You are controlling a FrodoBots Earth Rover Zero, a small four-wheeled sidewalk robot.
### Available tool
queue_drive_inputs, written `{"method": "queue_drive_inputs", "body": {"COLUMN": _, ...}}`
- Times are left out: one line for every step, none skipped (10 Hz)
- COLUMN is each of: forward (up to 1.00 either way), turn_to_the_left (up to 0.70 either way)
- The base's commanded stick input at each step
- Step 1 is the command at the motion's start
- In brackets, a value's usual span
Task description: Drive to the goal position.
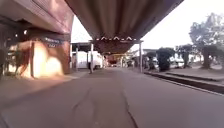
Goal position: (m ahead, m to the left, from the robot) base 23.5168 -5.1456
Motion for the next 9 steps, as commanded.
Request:
{"method": "queue_drive_inputs", "body": {"forward": 0.7, "turn_to_the_left": 0.0}}
{"method": "queue_drive_inputs", "body": {"forward": 0.7, "turn_to_the_left": 0.0}}
{"method": "queue_drive_inputs", "body": {"forward": 0.7, "turn_to_the_left": 0.0}}
{"method": "queue_drive_inputs", "body": {"forward": 0.7, "turn_to_the_left": 0.0}}
{"method": "queue_drive_inputs", "body": {"forward": 0.7, "turn_to_the_left": 0.0}}
{"method": "queue_drive_inputs", "body": {"forward": 0.7, "turn_to_the_left": 0.0}}
{"method": "queue_drive_inputs", "body": {"forward": 0.7, "turn_to_the_left": 0.0}}
{"method": "queue_drive_inputs", "body": {"forward": 0.7, "turn_to_the_left": 0.0}}
{"method": "queue_drive_inputs", "body": {"forward": 0.7, "turn_to_the_left": 0.0}}
